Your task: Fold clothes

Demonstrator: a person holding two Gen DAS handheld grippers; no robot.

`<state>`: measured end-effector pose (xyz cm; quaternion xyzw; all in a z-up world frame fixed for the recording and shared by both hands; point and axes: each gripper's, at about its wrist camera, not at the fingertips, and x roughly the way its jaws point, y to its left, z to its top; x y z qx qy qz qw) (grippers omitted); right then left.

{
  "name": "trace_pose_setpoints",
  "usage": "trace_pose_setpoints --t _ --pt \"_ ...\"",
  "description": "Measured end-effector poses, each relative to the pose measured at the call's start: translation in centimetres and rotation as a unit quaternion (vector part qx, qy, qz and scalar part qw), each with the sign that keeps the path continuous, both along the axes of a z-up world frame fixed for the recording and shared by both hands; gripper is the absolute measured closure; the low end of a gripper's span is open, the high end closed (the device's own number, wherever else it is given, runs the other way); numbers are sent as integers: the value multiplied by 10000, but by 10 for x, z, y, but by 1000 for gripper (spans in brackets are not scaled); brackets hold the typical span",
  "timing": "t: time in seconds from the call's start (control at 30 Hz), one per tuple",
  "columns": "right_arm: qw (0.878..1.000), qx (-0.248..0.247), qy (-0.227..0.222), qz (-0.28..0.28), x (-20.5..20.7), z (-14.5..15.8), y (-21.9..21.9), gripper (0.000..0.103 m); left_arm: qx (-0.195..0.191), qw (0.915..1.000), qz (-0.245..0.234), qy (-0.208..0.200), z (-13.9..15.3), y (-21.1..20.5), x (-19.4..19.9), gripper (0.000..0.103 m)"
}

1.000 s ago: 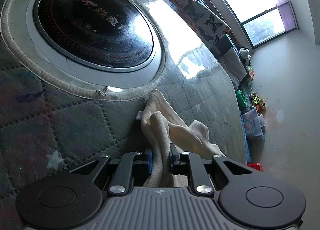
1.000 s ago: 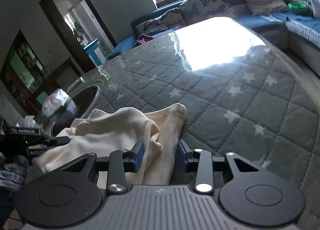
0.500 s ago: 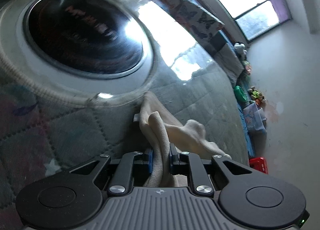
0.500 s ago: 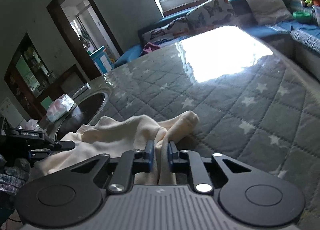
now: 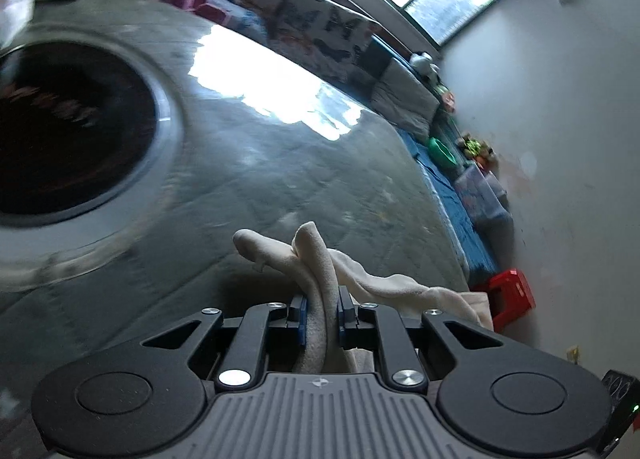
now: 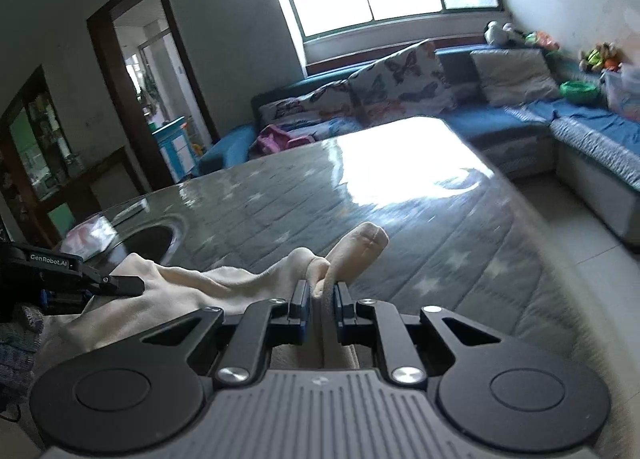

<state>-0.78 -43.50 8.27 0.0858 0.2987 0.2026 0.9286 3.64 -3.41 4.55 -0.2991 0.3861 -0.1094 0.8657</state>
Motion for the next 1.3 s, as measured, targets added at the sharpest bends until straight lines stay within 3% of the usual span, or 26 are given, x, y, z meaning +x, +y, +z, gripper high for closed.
trace_pose_setpoints --t 0.6,0.93,1.3 --pt "9950 -491 -238 -837 60 12 -55 92 422 9963 -720 -179 5 -100 83 88" --pt "9935 -461 -199 -1022 71 6 -69 92 652 9932 -890 -363 13 -122 103 88" --pt "9920 -574 82 -1124 82 -15 -74 92 906 9918 -886 -148 -2 -124 108 88"
